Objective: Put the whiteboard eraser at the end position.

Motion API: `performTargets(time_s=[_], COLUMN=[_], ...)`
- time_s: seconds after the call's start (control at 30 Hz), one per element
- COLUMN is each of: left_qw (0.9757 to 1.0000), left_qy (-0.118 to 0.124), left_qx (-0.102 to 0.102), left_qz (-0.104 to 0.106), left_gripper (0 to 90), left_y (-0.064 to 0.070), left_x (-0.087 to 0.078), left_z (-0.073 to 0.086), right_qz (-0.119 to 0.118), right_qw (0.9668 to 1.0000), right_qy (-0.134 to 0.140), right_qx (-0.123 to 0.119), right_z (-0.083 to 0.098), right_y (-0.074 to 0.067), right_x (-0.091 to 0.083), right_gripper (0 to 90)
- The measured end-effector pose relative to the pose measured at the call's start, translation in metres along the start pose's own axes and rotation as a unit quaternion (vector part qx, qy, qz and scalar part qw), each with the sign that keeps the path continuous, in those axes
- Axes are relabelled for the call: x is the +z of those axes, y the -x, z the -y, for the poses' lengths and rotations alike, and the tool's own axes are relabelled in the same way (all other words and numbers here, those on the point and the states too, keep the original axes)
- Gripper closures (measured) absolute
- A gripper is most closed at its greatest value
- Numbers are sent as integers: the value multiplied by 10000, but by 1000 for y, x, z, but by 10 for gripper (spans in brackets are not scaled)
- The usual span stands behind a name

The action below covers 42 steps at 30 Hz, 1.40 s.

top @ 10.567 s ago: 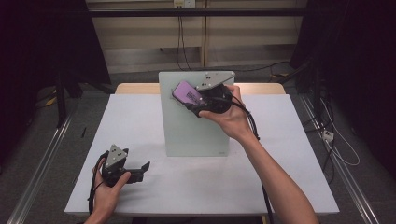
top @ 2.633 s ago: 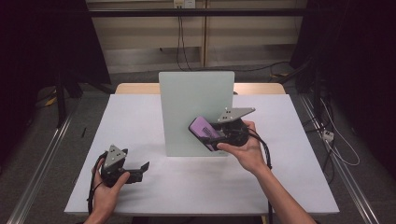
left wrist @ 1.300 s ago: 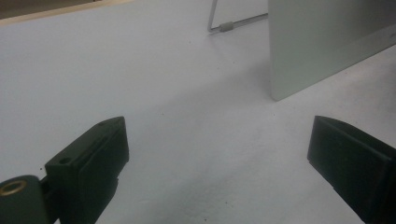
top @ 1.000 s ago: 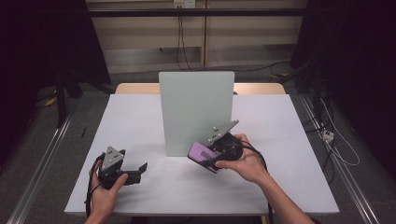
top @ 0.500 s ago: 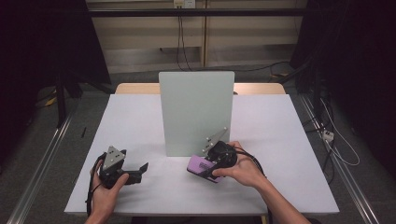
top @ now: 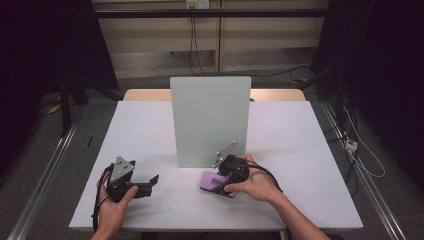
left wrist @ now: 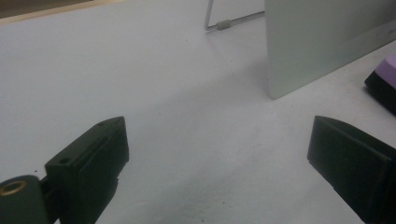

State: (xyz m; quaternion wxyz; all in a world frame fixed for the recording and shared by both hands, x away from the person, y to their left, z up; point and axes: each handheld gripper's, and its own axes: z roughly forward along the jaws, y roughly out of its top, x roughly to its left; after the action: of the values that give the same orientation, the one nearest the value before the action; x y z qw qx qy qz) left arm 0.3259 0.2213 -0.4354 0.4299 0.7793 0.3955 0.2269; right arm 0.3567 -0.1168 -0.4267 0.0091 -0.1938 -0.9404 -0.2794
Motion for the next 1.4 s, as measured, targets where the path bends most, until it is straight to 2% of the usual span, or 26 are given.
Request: performTargets(time_s=[0.57,0.73,0.83,0.9,0.97,1.03,1.13,1.33,1.37,1.4], left_qw=[10000,10000,10000,10000,10000,10000,10000,10000,10000,10000], left_qy=[-18,-6,-12,-6,-21,-2,-5,6,8,8], left_qx=[-18,-17,22,4,5,-12,-4,6,7,8], left_qz=[41,13,23,32,29,21,21,26,27,26], left_gripper=[54,54,54,54,54,54,54,54,54,54], left_y=[1,0,0,0,0,0,0,0,0,0], left_x=[2,1,2,2,2,3,2,2,2,2], left_z=[0,0,-1,-1,-1,-1,-1,-1,-1,-1], right_qz=[114,141,148,133,209,212,252,387,376,386], right_qw=[9995,9989,9986,9985,9978,9977,9969,9958,9955,9955], right_qy=[275,287,318,341,415,483,523,684,699,741], right_qx=[117,336,404,415,471,435,528,463,513,454], right_z=[7,7,8,8,8,8,7,7,7,7], right_y=[-1,-1,0,0,0,1,1,1,0,0], right_x=[2,3,3,2,0,-1,-2,-6,-6,-7], right_gripper=[400,310,229,219,157,168,99,80,81,82])
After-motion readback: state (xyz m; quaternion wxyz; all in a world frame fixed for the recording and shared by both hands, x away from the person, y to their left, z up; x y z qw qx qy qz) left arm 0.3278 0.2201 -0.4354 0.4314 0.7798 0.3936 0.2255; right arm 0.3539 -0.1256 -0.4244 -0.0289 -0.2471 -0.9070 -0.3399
